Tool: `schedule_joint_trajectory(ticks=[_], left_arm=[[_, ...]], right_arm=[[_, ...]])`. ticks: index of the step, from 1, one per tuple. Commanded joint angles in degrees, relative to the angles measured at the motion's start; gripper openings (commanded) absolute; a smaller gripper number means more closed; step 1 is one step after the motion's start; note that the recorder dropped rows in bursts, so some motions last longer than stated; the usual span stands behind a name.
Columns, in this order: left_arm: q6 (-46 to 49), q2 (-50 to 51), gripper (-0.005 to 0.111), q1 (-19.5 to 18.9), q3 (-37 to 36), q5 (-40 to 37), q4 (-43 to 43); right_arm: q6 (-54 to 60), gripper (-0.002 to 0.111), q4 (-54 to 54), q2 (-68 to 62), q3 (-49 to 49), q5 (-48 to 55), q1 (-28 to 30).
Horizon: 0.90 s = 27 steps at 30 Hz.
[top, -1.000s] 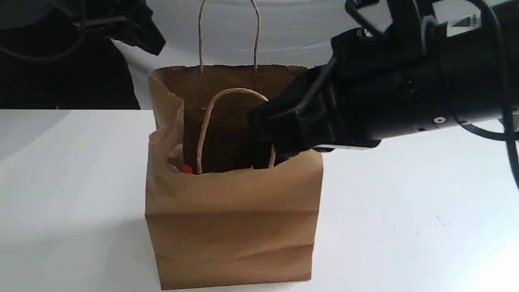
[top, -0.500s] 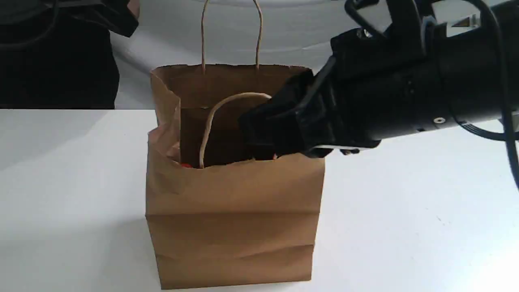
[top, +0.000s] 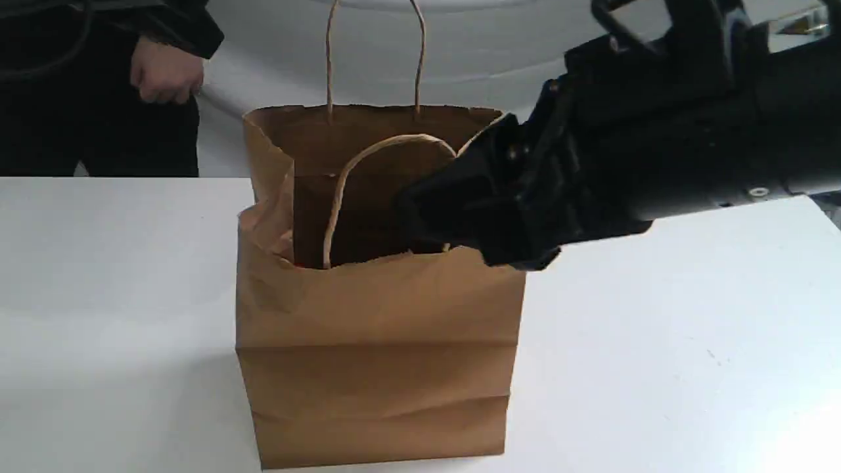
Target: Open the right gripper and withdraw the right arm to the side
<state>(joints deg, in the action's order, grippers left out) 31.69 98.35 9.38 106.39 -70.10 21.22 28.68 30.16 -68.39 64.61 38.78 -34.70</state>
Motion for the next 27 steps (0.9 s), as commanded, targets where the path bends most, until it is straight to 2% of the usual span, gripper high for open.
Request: schedule_joint_trajectory(ticks=[1,5,7,14,19,23,27], left_arm=[[-0.12,-3.53,0.0,-0.15,-2.61,0.14,0.61],[0.13,-9.81,0.0,-0.15,-10.59,0.14,2.33],[0.13,-13.3,0.0,-0.15,-15.66,3.76,2.57],[0.03,-31.51,0.0,-0.15,-36.46,22.61,3.92],[-0.66,-42.56,0.0,-0.15,-48.29,33.77,6.95],[-1.51,-50.15,0.0,-0.15,-56.41,41.6,8.38],[-1.63,-55.47,0.0,-0.15,-63.17,45.41,8.38]], right_arm=[[-4.67,0.046,-6.54,3.67,-0.19,1.89,-0.04],[-8.28,0.013,-13.8,7.92,-0.19,5.14,-0.04],[-8.59,0.0,-15.48,9.6,-0.19,5.39,-0.04],[-10.83,0.0,-17.36,14.89,-0.19,-0.92,-0.04],[-10.92,0.0,-20.29,17.28,-1.83,-9.19,-0.04],[-10.92,0.0,-22.06,19.28,-8.49,-18.69,-0.04],[-11.63,0.0,-21.61,21.31,-17.73,-30.39,-0.04]])
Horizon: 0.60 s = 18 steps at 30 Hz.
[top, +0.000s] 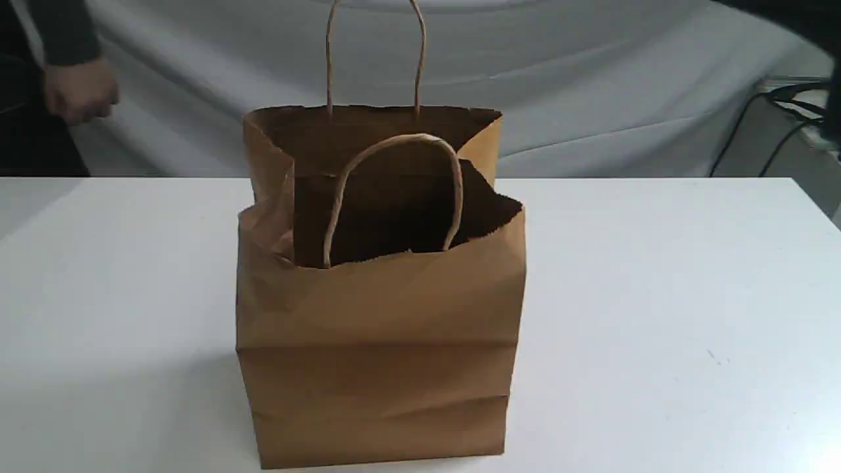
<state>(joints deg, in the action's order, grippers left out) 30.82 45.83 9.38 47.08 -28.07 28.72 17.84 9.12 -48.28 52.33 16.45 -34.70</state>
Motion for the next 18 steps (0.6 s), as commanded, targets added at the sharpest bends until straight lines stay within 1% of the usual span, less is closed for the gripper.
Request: schedule_joint_trajectory(ticks=[1,5,8,12,18], left_arm=[[-0.76,-4.17,0.0,-0.15,-5.53,4.43,0.98],[-0.76,-8.55,0.0,-0.15,-11.74,10.2,2.84],[-0.76,-11.53,0.0,-0.15,-15.81,14.67,3.7],[-0.76,-15.41,0.0,-0.15,-20.56,18.93,3.7],[-0.76,-18.54,0.0,-0.15,-23.08,18.35,3.7]], right_arm=[[-1.22,0.0,-0.56,1.7,-7.37,-10.76,-0.04],[-1.72,0.0,-0.56,3.76,-15.53,-22.58,-0.04],[-1.72,0.0,1.45,5.45,-20.43,-28.07,-0.04],[-1.72,0.0,2.46,6.18,-23.83,-28.85,-0.04],[-3.37,0.0,2.46,6.07,-25.84,-27.31,-0.04]])
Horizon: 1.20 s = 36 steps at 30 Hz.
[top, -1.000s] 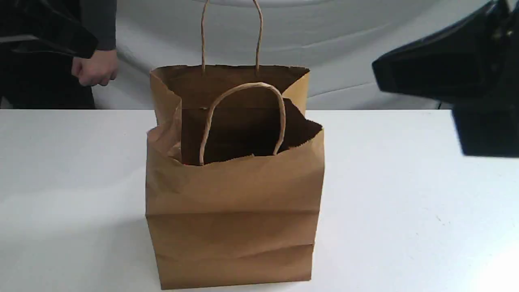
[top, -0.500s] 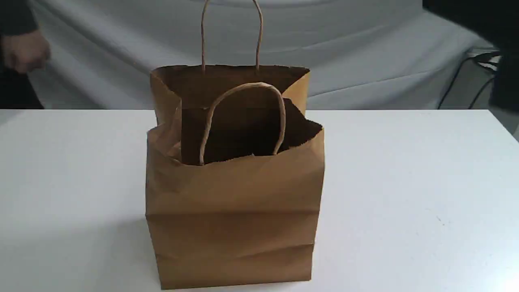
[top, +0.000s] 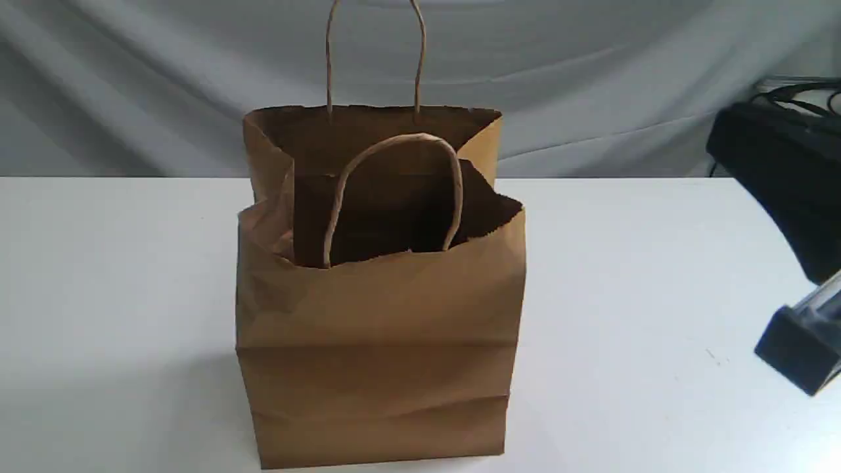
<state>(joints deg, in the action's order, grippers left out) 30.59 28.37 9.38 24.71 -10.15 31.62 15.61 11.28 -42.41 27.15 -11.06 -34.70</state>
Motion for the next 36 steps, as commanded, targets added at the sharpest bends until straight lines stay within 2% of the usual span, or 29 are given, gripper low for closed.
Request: schedule_joint_trajectory(ticks=[1,25,30,36], left_arm=[[-0.53,-1.08,0.0,-0.15,-0.7,-0.51,0.81],[-0.36,-2.21,0.0,-0.15,-0.7,-1.17,0.81],[-0.49,-9.3,0.0,-2.66,-1.62,-0.09,0.81],[-0.59,-18.18,0.0,-7.17,-9.8,4.64,1.27]], right_arm=[[-1.14,0.0,0.29,0.2,-0.65,0.19,-0.04],[-1.03,0.0,0.29,0.2,-0.65,-0.06,-0.04],[-1.16,0.0,0.29,0.2,-0.65,-0.2,-0.04],[-1.16,0.0,0.29,0.2,-0.65,-0.2,-0.04]])
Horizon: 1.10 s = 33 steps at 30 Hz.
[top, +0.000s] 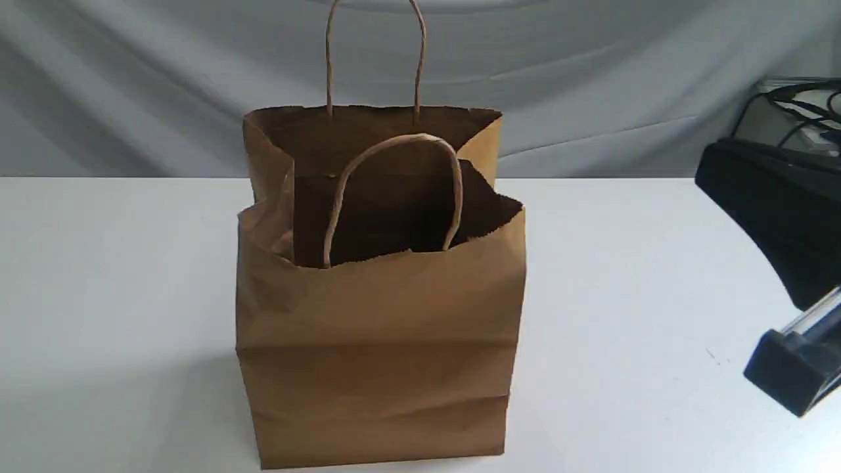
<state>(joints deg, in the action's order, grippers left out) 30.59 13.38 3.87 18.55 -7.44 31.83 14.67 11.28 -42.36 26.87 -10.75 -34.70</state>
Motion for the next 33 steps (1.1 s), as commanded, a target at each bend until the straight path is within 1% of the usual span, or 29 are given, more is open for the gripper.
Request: schedule_joint_trajectory(ticks=[1,3,7,9,12,17,20,23,24,25,26,27,28,29,30,33], left_arm=[[-0.59,-4.44,0.0,-2.3,-5.98,3.07,1.63],[-0.69,-6.85,0.0,-3.27,-9.59,5.42,2.38],[-1.21,-11.71,0.0,-3.38,-16.36,9.48,2.49],[-2.18,-13.38,0.0,-3.38,-18.55,10.78,2.49],[-2.63,-13.38,0.0,-3.38,-18.55,10.49,2.49],[-1.81,-13.38,0.0,-3.26,-18.55,15.17,2.11],[-3.37,-13.38,0.0,-3.26,-18.55,17.22,2.11],[-5.41,-13.38,0.0,-3.26,-18.55,16.95,1.18],[-6.98,-13.38,0.0,-3.26,-18.55,16.66,-1.7],[-10.84,-13.38,0.0,-3.26,-18.55,16.23,-7.06],[-14.91,-13.38,0.0,-3.26,-18.55,16.1,-13.91],[-20.85,-13.38,0.0,-3.26,-18.55,16.02,-18.54],[-26.68,-13.38,0.0,-3.26,-18.55,16.02,-26.61],[-30.9,-13.38,0.0,-3.26,-18.55,16.02,-32.73],[-32.69,-13.38,0.0,-3.26,-18.55,16.02,-36.35],[-33.15,-13.38,0.0,-3.26,-18.55,11.49,-36.21]], right_arm=[[-0.23,0.0,0.29,0.16,-0.37,-0.5,-0.04],[-0.23,0.0,0.29,0.16,-0.37,-0.5,-0.04],[-0.23,0.0,0.29,0.16,-0.37,-0.5,-0.04],[-0.1,0.0,0.29,0.16,-0.37,-0.5,-0.04],[-0.1,0.0,0.29,0.16,-0.37,-0.5,-0.04],[-0.1,0.0,0.29,0.16,-0.37,-0.65,-0.04],[-0.1,0.0,0.29,0.16,-0.37,-0.65,-0.04],[-0.1,0.0,0.29,0.16,-0.37,-0.65,-0.04],[-0.1,0.0,0.29,0.16,-0.37,-0.65,-0.04],[-0.1,0.0,0.29,0.16,-0.37,-0.65,-0.04],[-0.24,0.0,0.29,0.16,-0.37,-0.64,-0.04],[-0.24,0.0,0.29,0.16,-0.37,-0.64,-0.04],[-0.24,0.0,0.29,0.16,-0.37,-0.64,-0.04],[-0.24,0.0,0.29,0.16,-0.37,-0.64,-0.04],[-0.24,0.0,0.29,0.16,-0.37,-0.64,-0.04],[-0.24,0.0,0.29,0.16,-0.37,-0.64,-0.04]])
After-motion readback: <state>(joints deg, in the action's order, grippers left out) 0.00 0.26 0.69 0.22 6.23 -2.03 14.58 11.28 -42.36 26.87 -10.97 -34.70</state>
